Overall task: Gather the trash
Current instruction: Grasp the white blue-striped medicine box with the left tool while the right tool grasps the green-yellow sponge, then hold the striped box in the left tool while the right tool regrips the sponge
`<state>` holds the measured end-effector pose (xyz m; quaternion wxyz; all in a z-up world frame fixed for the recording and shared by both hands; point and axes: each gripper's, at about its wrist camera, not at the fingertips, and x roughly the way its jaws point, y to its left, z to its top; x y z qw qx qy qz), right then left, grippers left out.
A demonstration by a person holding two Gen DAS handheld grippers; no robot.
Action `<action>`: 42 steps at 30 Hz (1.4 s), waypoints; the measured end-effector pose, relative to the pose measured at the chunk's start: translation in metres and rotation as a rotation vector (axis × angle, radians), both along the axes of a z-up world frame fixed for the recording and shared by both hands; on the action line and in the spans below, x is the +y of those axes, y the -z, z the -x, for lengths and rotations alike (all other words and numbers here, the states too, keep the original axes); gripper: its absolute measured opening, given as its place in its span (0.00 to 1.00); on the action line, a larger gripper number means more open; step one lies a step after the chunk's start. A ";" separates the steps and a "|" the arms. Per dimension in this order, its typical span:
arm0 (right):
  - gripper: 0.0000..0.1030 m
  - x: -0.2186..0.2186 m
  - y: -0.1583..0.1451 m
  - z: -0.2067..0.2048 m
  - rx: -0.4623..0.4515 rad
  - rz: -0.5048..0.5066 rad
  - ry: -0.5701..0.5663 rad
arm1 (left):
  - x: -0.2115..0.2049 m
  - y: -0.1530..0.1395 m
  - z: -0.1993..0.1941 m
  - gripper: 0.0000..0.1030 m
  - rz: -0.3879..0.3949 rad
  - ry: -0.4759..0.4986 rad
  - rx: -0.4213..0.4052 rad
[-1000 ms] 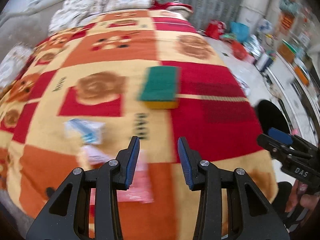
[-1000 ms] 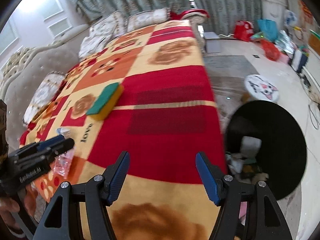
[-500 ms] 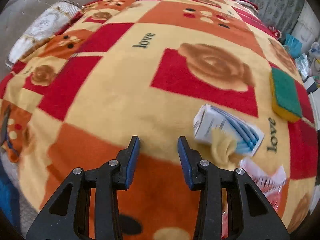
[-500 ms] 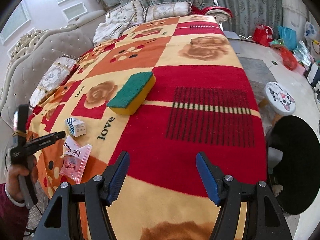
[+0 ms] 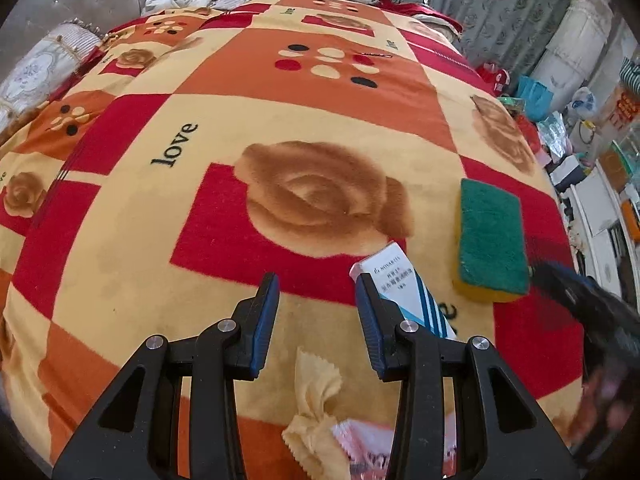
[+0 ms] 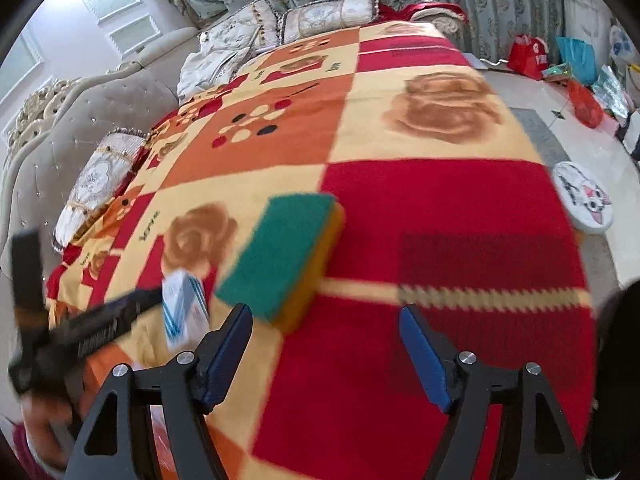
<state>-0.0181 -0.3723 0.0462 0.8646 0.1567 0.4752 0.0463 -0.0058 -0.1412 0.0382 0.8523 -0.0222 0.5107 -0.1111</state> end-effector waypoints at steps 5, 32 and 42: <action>0.74 0.035 0.010 -0.044 0.048 0.057 -0.045 | 0.006 -0.011 0.007 0.37 0.014 -0.010 0.001; 0.58 -0.004 0.002 0.014 0.008 0.030 -0.097 | -0.055 0.017 -0.002 0.33 0.026 0.056 0.045; 0.60 0.007 -0.022 0.039 0.129 0.219 -0.270 | -0.059 -0.010 0.020 0.30 0.082 0.108 0.001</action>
